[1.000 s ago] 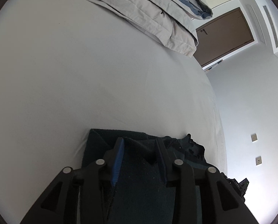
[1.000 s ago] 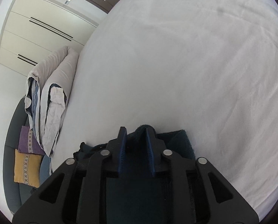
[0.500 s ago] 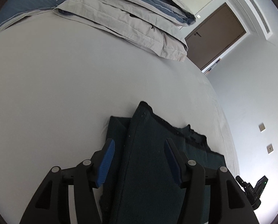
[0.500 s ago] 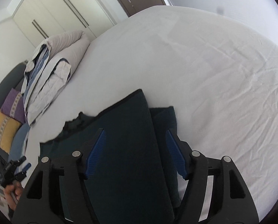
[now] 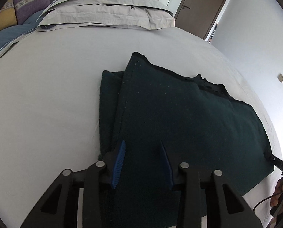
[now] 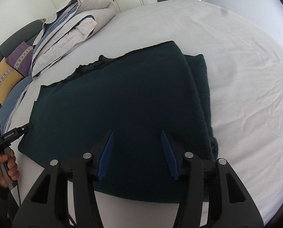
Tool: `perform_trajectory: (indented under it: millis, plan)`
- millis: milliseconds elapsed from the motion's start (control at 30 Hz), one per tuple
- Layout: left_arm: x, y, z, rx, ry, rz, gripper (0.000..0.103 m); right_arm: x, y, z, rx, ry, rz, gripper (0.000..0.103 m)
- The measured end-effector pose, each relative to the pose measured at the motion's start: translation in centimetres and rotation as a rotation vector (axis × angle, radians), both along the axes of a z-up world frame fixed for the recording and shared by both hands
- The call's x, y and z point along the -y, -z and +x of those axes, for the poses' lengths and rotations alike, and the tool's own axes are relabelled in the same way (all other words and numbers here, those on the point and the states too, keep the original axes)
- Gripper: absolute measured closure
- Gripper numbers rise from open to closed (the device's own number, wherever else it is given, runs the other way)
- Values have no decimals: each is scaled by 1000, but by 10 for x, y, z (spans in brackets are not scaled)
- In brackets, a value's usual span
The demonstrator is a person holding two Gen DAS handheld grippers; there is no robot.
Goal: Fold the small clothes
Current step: 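Open both grippers and release the folded sweater onto the bed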
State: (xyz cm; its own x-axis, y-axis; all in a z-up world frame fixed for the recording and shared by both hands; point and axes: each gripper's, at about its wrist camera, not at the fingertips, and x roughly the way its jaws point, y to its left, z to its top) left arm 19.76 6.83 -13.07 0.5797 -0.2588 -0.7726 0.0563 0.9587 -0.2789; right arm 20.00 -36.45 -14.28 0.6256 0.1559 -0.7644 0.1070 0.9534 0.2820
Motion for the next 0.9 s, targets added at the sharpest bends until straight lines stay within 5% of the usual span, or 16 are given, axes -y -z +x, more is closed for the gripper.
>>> perform_trajectory:
  millis: [167, 300, 433, 567, 633, 900]
  plan:
    - [4, -14, -13, 8, 6, 35, 64, 17, -14, -17, 11, 123, 66, 57]
    - [31, -31, -35, 44, 110, -76, 60, -14, -20, -26, 88, -23, 409, 57]
    - [62, -20, -43, 33, 154, -65, 57, -65, 5, -13, 24, -158, 594, 57]
    - [67, 4, -39, -12, 130, 19, 58, -90, 50, -8, -92, -159, 616, 61]
    - [67, 7, -41, 6, 147, 54, 58, -77, 58, -15, -71, -134, 645, 75]
    - [69, 11, -39, 8, 153, 94, 58, 44, 53, -72, 68, 223, 623, 75]
